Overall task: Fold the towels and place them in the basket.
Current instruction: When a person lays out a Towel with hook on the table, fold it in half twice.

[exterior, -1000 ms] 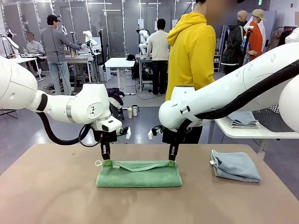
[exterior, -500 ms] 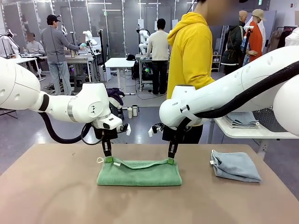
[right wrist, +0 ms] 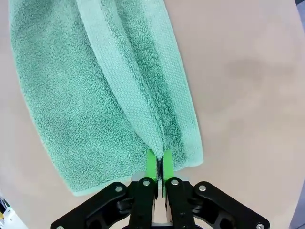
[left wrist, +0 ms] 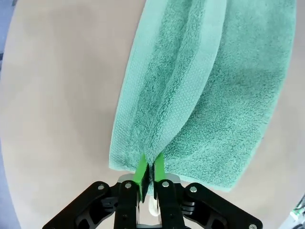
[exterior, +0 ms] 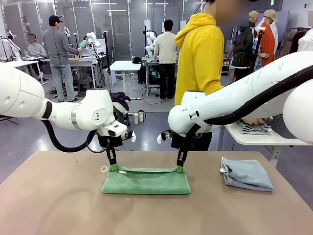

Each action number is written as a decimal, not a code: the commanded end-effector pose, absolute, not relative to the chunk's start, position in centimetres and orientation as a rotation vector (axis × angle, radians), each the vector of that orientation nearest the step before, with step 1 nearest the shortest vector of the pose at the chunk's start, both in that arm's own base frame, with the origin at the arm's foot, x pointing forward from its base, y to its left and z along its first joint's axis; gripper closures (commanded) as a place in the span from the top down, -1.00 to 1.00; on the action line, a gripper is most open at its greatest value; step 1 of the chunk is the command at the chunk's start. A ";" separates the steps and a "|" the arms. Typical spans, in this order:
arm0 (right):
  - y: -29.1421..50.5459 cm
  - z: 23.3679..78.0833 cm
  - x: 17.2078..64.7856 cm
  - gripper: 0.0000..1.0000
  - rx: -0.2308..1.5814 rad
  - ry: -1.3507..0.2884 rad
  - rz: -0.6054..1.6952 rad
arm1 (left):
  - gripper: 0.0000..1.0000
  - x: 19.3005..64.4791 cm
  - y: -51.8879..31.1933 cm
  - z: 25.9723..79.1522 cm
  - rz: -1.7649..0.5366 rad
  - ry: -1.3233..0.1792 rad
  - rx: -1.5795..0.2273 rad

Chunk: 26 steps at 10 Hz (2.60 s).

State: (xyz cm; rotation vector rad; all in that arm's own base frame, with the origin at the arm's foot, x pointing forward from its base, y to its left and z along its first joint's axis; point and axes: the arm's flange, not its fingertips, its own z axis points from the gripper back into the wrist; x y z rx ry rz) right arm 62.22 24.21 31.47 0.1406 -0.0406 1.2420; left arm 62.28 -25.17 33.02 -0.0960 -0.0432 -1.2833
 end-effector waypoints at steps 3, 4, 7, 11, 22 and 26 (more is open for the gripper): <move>24.7 31.5 62.8 -0.23 0.152 -0.076 1.258 | -0.43 62.6 -24.7 33.1 -1.270 -0.050 -0.062; 24.7 31.6 62.7 0.12 0.140 -0.083 1.265 | -0.10 62.4 -24.5 33.3 -1.288 -0.074 -0.054; 24.3 32.4 62.2 1.00 0.094 -0.127 1.288 | 1.00 61.8 -23.8 34.0 -1.339 -0.092 -0.019; 24.2 34.3 60.4 0.98 0.123 -0.076 1.253 | 1.00 60.2 -23.1 35.3 -1.363 -0.085 -0.043; 22.8 35.7 53.0 1.00 0.260 -0.134 0.556 | 1.00 41.2 -16.6 38.6 -0.836 -0.342 -0.110; 22.7 35.8 53.2 1.00 0.267 -0.130 0.583 | 1.00 44.3 -17.5 38.7 -0.870 -0.273 -0.162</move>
